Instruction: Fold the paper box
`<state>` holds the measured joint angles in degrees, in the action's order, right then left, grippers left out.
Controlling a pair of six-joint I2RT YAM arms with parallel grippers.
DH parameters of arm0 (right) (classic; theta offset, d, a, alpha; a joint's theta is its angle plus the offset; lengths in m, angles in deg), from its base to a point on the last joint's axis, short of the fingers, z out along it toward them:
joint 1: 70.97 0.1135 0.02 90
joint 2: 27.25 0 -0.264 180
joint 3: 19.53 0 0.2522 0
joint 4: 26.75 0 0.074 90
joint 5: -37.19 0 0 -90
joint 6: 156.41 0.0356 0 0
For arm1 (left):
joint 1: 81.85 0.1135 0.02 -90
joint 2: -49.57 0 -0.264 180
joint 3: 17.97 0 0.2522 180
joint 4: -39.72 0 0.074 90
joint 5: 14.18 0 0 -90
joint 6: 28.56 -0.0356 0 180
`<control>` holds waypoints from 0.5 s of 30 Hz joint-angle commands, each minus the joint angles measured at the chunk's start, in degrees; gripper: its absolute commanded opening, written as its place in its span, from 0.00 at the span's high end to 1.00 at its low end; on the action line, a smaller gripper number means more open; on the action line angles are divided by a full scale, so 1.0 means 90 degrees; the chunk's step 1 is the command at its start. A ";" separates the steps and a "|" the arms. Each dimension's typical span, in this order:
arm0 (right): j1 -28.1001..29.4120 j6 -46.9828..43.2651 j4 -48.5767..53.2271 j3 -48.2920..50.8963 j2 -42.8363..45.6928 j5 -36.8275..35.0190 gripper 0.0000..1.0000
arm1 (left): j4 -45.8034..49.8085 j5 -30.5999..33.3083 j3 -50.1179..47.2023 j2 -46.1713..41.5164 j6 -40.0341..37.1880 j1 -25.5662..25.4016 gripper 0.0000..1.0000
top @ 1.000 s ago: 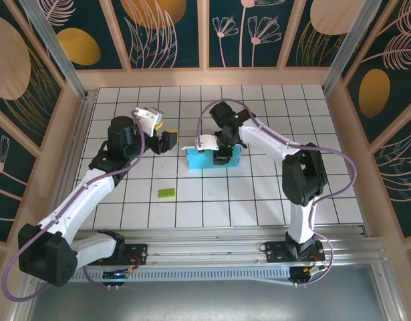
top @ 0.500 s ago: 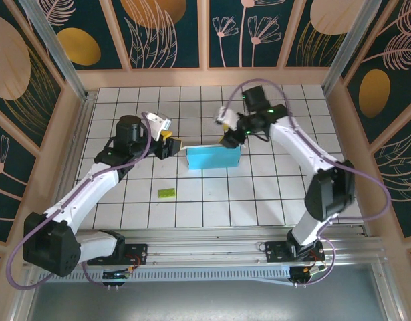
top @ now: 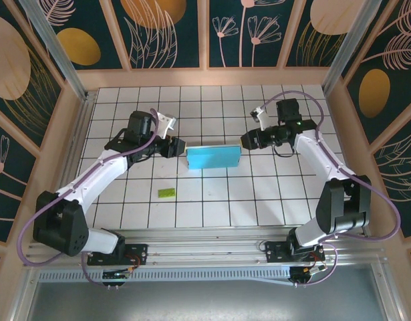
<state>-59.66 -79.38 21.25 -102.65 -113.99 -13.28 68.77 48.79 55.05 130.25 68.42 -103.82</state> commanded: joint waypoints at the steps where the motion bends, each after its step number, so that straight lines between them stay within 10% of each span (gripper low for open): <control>1: 0.0065 0.0099 -0.0198 0.0022 -0.0125 0.0003 0.52 | 0.0150 -0.0105 0.0117 0.0155 -0.0008 -0.0019 0.49; 15: 0.0282 0.0054 -0.0422 0.0361 -0.0155 -0.0298 0.62 | -0.0199 -0.0229 -0.0015 0.0459 0.0216 -0.0029 0.57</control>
<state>-57.78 -79.10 18.52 -100.38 -114.69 -15.47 68.62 48.51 55.05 133.84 69.23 -103.82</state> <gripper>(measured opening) 0.389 0.437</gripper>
